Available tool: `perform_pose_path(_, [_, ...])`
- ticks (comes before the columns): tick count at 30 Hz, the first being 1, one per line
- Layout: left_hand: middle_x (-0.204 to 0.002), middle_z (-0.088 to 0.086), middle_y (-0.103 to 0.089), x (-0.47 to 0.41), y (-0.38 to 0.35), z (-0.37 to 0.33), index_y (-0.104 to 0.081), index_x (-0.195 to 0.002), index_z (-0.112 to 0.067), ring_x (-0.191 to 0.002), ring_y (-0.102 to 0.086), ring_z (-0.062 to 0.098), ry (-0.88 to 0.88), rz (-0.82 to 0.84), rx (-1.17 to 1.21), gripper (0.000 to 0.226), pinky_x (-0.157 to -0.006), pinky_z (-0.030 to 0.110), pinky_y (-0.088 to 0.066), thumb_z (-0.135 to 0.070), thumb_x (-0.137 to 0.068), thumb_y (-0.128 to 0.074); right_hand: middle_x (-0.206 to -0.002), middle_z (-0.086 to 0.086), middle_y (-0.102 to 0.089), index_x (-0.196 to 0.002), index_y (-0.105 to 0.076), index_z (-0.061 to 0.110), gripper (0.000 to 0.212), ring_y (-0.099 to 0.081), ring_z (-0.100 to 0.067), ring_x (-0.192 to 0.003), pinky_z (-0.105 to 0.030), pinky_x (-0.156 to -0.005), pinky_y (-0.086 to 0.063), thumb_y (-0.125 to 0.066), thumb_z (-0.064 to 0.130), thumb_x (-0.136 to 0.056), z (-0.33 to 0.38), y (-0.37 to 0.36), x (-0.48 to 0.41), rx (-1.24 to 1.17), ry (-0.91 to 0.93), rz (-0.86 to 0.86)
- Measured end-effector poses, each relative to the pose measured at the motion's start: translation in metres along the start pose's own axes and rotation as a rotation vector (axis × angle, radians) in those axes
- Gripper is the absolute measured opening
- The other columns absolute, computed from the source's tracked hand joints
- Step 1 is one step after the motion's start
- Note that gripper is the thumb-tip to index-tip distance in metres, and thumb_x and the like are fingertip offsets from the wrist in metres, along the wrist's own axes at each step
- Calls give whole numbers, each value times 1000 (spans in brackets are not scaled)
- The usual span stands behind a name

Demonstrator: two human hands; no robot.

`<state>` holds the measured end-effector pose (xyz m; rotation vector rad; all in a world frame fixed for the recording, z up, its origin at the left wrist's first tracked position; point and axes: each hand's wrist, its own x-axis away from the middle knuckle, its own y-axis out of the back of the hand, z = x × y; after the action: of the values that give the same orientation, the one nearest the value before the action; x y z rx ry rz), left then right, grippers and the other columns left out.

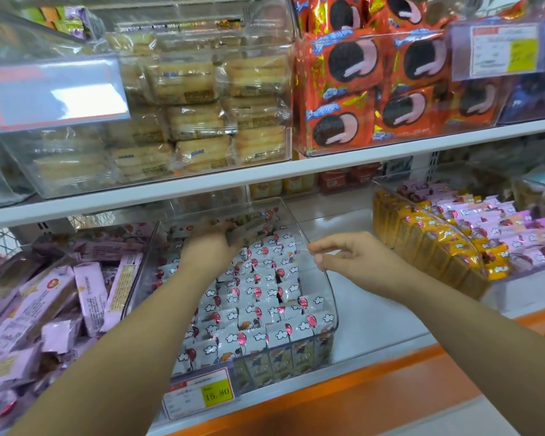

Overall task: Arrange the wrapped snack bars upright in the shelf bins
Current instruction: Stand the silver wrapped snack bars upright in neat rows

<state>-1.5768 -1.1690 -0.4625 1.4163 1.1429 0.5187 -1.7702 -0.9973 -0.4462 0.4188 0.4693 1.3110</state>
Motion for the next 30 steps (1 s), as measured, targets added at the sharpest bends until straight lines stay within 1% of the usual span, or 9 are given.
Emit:
perform_pose_path(4, [-113, 13, -55, 10, 11, -6, -57, -124, -16, -80, -56, 24, 13, -14, 116, 36, -70, 29, -48, -33, -93, -54, -104, 21, -58, -120, -60, 26, 31, -56, 3, -99, -21, -90, -42, -62, 29, -89, 3, 0, 2, 42, 38, -48])
perform_pose_path(7, [-94, 1, -61, 36, 27, -16, -55, -126, -17, -70, -54, 15, -2, -24, 405, 39, -58, 27, -44, -34, -91, -58, -124, 13, -53, -134, -43, 29, 54, -54, -3, -108, -25, -93, -44, -66, 27, -86, 8, 0, 1, -83, 99, -138])
perform_pose_path(9, [-98, -6, -63, 51, 35, -27, -60, -116, -28, -80, -61, 15, -81, 88, 625, 28, -64, 28, -51, -28, -89, -62, -129, 12, -49, -137, -37, 32, 63, -58, -3, -107, -19, -84, -47, -68, 26, -83, 17, 0, 1, -221, 144, -127])
perform_pose_path(12, [-110, -2, -59, 60, 38, -39, -61, -102, -44, -95, -60, 9, -215, 229, 779, 25, -81, 21, -48, -25, -86, -64, -119, 6, -59, -121, -51, 30, 45, -65, -9, -97, -20, -80, -53, -69, 18, -83, 29, 2, 2, -337, 236, -120])
perform_pose_path(15, [-112, -2, -58, 60, 38, -48, -58, -105, -47, -98, -61, 9, -225, 276, 841, 28, -88, 28, -50, -28, -86, -64, -98, -1, -68, -102, -57, 25, 31, -66, -13, -88, -26, -78, -56, -69, 5, -81, 36, 6, 3, -387, 308, -183])
perform_pose_path(18, [-103, -10, -59, 59, 33, -47, -56, -112, -36, -94, -61, 9, -212, 269, 748, 31, -85, 30, -52, -31, -84, -68, -94, 3, -68, -97, -55, 28, 34, -66, -13, -85, -26, -77, -55, -74, 8, -78, 38, 11, 5, -247, 365, -263])
perform_pose_path(23, [-104, -12, -50, 61, 18, -44, -64, -90, -34, -98, -51, 10, -326, 307, 117, 17, -89, 31, -44, -49, -81, -64, -94, 24, -54, -104, -65, 26, 31, -55, 7, -87, -9, -79, -45, -77, 19, -76, 40, 12, 6, 250, 488, -235])
perform_pose_path(26, [-99, -16, -43, 60, 17, -45, -62, -81, -35, -101, -47, 10, -324, 287, 120, 6, -90, 30, -41, -41, -83, -64, -90, 27, -47, -113, -67, 17, 38, -47, 14, -82, -1, -75, -33, -77, 20, -77, 38, 6, 1, 400, 539, -178])
perform_pose_path(30, [-103, -13, -47, 64, 12, -44, -58, -80, -29, -103, -51, 12, -338, 297, 220, 8, -91, 33, -45, -28, -88, -59, -101, 17, -48, -121, -57, 23, 44, -45, 1, -91, -13, -77, -33, -72, 30, -80, 29, -3, 2, 482, 410, -146])
